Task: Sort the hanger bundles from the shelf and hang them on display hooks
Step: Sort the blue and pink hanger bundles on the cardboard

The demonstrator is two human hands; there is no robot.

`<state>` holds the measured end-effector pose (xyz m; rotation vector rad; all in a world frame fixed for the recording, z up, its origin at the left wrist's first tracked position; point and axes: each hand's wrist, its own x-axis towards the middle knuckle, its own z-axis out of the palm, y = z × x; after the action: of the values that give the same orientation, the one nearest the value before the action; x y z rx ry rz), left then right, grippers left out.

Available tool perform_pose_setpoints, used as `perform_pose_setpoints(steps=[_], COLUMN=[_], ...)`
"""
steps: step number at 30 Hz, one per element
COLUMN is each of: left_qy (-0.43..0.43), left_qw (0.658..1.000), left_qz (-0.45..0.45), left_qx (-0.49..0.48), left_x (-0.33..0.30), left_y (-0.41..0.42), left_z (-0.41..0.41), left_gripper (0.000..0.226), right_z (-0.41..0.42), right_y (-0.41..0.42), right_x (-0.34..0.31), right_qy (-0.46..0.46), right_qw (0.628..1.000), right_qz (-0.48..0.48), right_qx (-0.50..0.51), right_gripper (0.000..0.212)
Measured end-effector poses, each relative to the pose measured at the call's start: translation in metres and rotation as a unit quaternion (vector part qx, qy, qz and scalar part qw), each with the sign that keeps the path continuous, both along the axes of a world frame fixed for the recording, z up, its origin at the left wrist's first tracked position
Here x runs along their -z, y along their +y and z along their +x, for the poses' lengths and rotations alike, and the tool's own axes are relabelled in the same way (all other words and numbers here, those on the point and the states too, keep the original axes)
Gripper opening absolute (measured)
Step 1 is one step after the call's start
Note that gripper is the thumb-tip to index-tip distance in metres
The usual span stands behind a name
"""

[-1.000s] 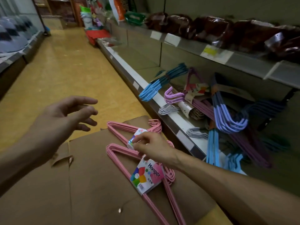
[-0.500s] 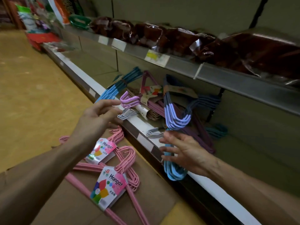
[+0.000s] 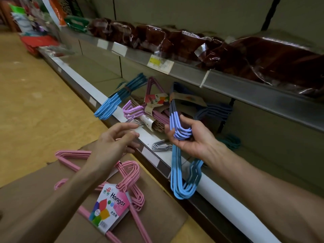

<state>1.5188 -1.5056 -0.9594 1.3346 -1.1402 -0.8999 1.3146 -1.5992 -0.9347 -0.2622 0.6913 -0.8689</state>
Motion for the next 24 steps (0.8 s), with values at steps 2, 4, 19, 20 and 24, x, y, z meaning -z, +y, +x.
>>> perform_pose_setpoints(steps=[2,4,19,20,24], left_qy=[-0.013,-0.018,-0.046,-0.038,-0.033], left_qw=[1.0,1.0,0.995,0.995,0.991], left_qz=[0.006,0.013,0.038,0.039,0.039], left_qx=[-0.006,-0.013,-0.075,-0.084,-0.122], left_x=[0.001,0.001,-0.012,-0.014,-0.023], left_y=[0.004,0.007,0.032,0.035,0.053], left_z=[0.006,0.011,0.046,0.05,0.074], left_gripper=[0.021,0.021,0.019,0.018,0.019], right_z=[0.001,0.002,0.027,0.03,0.045], right_y=[0.004,0.012,0.053,0.056,0.07], right_x=[0.0,0.008,0.038,0.042,0.055], right_qy=[0.002,0.021,0.124,0.126,0.163], right_qw=[1.0,1.0,0.976,0.973,0.951], right_qz=[-0.006,-0.012,-0.135,-0.143,-0.172], right_qx=[-0.004,-0.017,-0.117,-0.132,-0.198], right_gripper=[0.032,0.031,0.007,0.005,0.023])
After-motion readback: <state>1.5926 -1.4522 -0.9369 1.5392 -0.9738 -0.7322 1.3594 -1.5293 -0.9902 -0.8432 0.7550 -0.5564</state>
